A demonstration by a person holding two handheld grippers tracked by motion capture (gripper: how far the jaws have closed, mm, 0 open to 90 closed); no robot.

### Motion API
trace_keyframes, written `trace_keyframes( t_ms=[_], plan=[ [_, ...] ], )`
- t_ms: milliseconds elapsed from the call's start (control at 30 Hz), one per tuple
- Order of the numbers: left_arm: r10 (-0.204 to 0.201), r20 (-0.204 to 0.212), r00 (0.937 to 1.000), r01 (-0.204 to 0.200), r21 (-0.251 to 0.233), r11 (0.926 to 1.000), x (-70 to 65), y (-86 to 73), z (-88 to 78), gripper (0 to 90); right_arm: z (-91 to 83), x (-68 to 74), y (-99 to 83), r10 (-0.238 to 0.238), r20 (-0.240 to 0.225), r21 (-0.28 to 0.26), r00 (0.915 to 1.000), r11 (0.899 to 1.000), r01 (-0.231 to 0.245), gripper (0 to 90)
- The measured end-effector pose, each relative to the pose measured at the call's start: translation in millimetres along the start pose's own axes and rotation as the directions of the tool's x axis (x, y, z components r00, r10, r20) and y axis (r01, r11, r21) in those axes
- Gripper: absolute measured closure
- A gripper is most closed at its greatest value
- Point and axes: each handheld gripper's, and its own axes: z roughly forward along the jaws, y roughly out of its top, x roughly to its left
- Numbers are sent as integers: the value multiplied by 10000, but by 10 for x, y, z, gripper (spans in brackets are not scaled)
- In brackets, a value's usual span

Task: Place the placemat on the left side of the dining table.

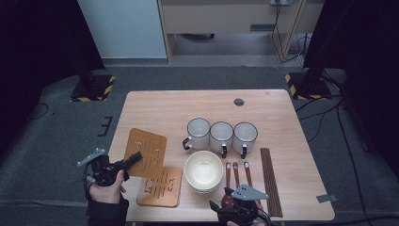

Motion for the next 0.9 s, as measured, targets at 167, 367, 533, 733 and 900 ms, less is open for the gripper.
trace_keyframes(
  t_ms=[167,367,533,733,900],
  plan=[
    [53,-43,10000,-54,-20,10000,16,26,37,857,-72,-118,37,124,162,-271,9998,9996,-120,240],
    [106,-102,9999,-107,-53,9999,28,74,88,857,-148,-248,70,209,405,-524,9990,9985,-188,231],
    [148,-138,9998,-150,-124,9998,42,130,132,857,-194,-370,88,359,649,-737,9972,9968,-311,226],
    [150,-166,9997,-155,-287,9995,61,225,155,857,-254,-500,127,373,943,-1014,9948,9945,-277,215],
    [176,-106,9998,-180,-424,9989,59,307,190,857,-283,-581,164,375,1137,-1243,9928,9920,-232,200]
  ],
)
